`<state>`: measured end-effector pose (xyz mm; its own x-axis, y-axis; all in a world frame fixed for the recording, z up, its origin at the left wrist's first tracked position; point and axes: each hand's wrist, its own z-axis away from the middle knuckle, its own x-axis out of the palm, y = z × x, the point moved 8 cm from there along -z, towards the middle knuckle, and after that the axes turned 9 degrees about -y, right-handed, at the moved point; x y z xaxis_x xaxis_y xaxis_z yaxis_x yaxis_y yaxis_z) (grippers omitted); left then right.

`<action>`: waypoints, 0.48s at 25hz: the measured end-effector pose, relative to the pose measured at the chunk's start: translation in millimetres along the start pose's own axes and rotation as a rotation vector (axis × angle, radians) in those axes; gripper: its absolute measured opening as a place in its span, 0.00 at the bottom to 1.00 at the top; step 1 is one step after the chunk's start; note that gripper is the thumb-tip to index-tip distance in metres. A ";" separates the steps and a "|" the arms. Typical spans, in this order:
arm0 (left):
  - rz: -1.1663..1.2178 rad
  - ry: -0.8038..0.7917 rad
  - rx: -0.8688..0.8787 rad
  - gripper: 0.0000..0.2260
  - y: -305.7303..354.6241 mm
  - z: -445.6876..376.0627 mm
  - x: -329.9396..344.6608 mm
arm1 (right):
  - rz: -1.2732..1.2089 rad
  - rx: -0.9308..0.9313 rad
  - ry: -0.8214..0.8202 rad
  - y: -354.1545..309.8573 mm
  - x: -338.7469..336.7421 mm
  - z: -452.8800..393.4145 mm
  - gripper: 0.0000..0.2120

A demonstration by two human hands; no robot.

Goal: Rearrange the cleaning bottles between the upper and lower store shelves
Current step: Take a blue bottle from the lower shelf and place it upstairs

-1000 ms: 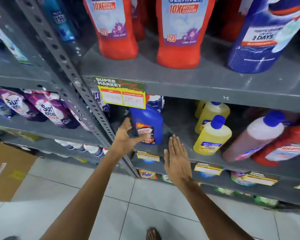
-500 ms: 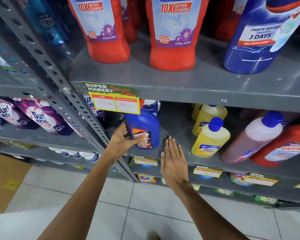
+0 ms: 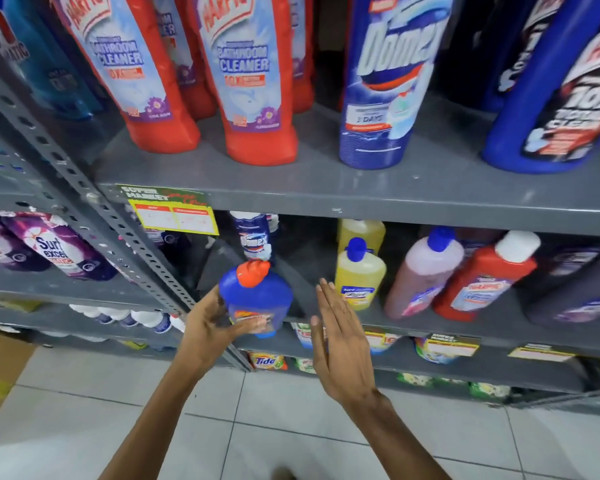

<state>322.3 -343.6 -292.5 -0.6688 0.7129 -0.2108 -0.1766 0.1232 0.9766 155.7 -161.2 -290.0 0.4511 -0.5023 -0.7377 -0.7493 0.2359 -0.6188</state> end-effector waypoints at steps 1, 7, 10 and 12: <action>0.010 -0.004 0.009 0.29 9.8 9.7 11.8 | -0.031 -0.008 0.024 -0.1 -22.9 7.0 0.26; 0.001 -0.016 0.161 0.25 122.8 47.1 87.7 | -0.122 -0.137 0.260 7.8 -189.7 40.7 0.25; 0.050 -0.012 0.294 0.28 210.3 57.1 136.5 | -0.074 -0.185 0.416 24.1 -286.5 48.5 0.24; 0.100 -0.059 0.377 0.30 268.1 58.6 174.4 | -0.013 -0.200 0.500 39.1 -347.0 51.3 0.23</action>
<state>200.6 -145.7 -65.0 -0.6244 0.7716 -0.1213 0.1728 0.2880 0.9419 -5.3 64.9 -72.1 0.2121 -0.8505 -0.4813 -0.8449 0.0879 -0.5277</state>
